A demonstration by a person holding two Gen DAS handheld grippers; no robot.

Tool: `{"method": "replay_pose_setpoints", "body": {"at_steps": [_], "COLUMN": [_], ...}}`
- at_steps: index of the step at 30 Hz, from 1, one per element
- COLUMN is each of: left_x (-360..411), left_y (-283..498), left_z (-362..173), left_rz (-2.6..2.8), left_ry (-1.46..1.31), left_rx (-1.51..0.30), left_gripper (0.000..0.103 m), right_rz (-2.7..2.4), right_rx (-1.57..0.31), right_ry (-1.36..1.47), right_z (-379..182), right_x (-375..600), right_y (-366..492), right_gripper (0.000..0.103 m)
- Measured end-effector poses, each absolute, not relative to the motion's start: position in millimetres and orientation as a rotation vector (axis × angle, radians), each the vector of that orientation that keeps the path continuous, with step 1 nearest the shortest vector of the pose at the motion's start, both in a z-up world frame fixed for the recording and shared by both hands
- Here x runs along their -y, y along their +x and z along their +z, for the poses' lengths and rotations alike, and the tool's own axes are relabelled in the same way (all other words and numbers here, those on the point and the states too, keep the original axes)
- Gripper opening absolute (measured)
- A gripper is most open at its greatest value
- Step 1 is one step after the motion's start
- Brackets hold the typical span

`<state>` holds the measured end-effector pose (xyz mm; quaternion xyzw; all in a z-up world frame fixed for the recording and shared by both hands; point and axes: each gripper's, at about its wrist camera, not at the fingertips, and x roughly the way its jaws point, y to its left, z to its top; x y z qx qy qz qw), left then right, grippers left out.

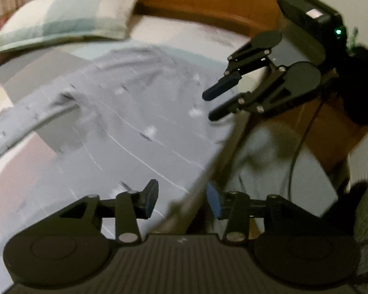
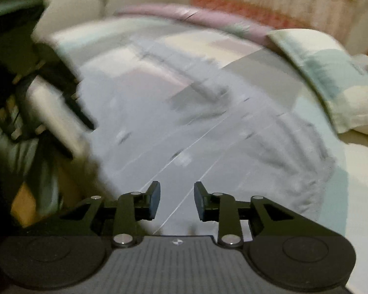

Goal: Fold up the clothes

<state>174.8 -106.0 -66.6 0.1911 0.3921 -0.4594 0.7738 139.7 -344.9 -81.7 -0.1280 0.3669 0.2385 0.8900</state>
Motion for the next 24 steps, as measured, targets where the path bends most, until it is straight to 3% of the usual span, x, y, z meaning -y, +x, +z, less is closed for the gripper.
{"method": "replay_pose_setpoints", "body": {"at_steps": [9, 18, 20, 21, 24], "left_x": [110.3, 80.3, 76.7, 76.0, 71.1], "left_y": [252.4, 260.4, 261.3, 261.4, 262.0], "left_z": [-113.0, -123.8, -123.8, -124.1, -122.7], "left_rz": [-0.800, -0.821, -0.823, -0.821, -0.824], "left_ry": [0.292, 0.256, 0.263, 0.264, 0.259], "left_rx": [-0.961, -0.964, -0.958, -0.955, -0.951], "left_gripper": [0.050, 0.053, 0.053, 0.053, 0.054], "right_rz": [0.413, 0.359, 0.350, 0.359, 0.460], "right_rx": [-0.751, -0.768, -0.780, -0.785, -0.799], "right_ry": [-0.022, -0.099, -0.157, -0.179, -0.207], "right_z": [-90.0, -122.2, -127.5, -129.0, -125.5], "right_x": [347.2, 298.0, 290.5, 288.1, 284.5], "right_y": [277.7, 359.0, 366.0, 365.8, 351.9], "right_gripper": [0.034, 0.035, 0.026, 0.007, 0.006]}}
